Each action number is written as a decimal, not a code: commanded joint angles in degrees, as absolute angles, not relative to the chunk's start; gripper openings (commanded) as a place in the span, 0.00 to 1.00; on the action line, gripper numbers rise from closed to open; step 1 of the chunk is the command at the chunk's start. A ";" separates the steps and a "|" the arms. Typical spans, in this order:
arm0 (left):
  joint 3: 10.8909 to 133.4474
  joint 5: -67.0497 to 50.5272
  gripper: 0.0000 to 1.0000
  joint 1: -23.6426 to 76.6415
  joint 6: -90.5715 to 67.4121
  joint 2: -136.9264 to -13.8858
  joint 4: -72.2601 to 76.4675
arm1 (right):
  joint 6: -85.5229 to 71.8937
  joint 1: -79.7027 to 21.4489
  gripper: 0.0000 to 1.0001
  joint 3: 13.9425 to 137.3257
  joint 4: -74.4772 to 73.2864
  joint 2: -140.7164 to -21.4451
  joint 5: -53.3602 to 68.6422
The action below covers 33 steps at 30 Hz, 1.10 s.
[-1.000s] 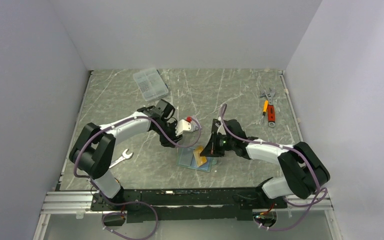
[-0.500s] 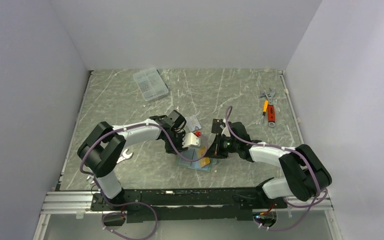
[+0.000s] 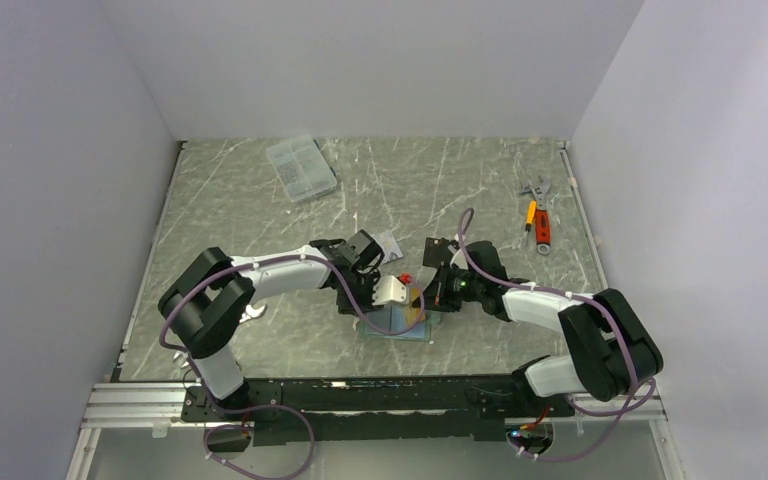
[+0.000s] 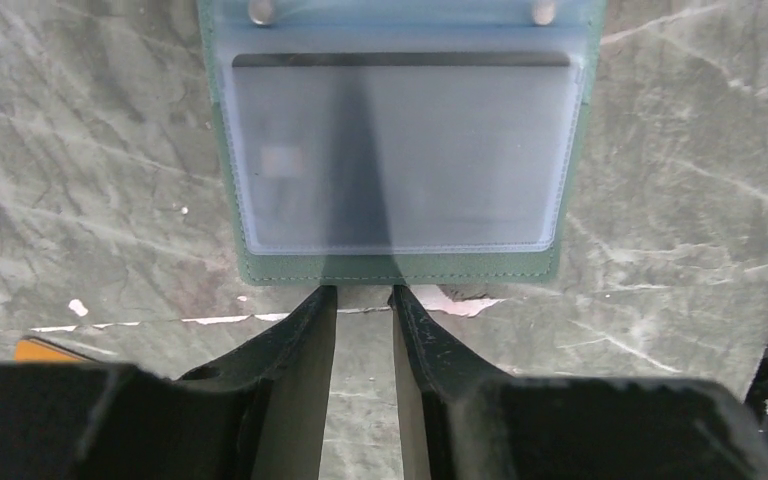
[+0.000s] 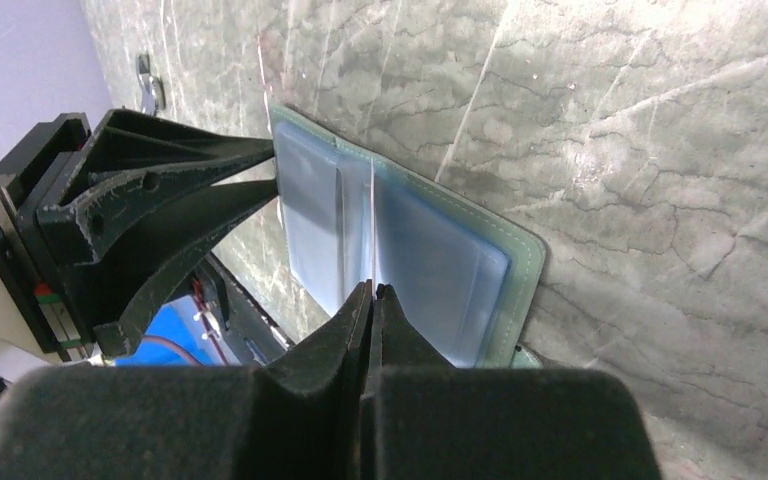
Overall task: Put the credit cards into the card holder
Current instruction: Insert the credit card into the card holder.
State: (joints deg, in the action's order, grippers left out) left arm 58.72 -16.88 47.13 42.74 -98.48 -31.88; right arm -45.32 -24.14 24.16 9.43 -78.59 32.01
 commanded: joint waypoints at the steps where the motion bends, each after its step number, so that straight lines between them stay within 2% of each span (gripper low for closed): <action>1: 56.24 -23.00 0.32 50.10 39.19 -98.79 -35.43 | -43.65 -23.87 0.00 25.33 10.65 -77.33 30.45; 17: 54.18 -24.91 0.27 51.49 34.72 -97.12 -33.88 | -48.73 -26.84 0.00 17.55 27.05 -76.86 24.02; 33: 56.41 -24.06 0.26 51.65 29.75 -95.92 -29.55 | -53.61 -29.55 0.00 10.34 37.50 -75.71 19.18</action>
